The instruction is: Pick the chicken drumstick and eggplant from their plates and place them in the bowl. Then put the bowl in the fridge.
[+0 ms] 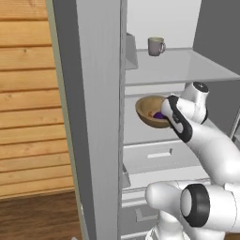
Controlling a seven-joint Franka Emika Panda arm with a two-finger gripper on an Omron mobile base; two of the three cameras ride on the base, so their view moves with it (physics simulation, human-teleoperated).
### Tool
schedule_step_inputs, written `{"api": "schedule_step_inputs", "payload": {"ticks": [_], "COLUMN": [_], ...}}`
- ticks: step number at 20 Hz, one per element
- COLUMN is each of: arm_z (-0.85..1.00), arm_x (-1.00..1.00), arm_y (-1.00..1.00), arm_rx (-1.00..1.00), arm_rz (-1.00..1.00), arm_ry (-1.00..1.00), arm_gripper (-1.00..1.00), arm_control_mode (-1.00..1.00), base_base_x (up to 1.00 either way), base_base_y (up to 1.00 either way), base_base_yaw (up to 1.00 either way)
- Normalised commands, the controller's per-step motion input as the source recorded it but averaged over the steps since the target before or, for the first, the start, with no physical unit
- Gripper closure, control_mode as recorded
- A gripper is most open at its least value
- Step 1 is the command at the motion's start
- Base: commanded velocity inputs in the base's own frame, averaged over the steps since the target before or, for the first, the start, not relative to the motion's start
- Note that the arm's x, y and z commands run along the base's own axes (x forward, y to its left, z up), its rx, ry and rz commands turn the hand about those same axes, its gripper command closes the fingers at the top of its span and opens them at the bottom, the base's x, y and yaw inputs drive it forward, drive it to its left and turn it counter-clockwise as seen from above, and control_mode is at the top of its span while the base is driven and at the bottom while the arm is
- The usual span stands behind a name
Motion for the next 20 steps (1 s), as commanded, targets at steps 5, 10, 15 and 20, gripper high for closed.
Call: {"api": "schedule_step_inputs", "payload": {"ticks": [5, 10, 15, 20], "arm_z": [-0.09, 0.27, 0.48, 0.67], "arm_x": [0.0, -0.2, -0.63, -1.0], "arm_y": [0.01, 0.04, 0.13, 0.34], "arm_rx": [-0.01, 0.0, 0.0, 0.0], "arm_rz": [0.0, 0.0, 0.01, 0.0], "arm_ry": [-0.09, -0.19, -0.37, -0.34], "arm_gripper": [-1.0, -1.0, -1.0, -1.0], "arm_control_mode": [-1.0, -1.0, -1.0, -1.0], "base_base_x": [0.0, 0.0, 0.0, 0.0], "base_base_y": [0.0, 0.0, 0.0, 0.0], "base_base_yaw": [0.0, 0.0, 0.0, 0.0]}}
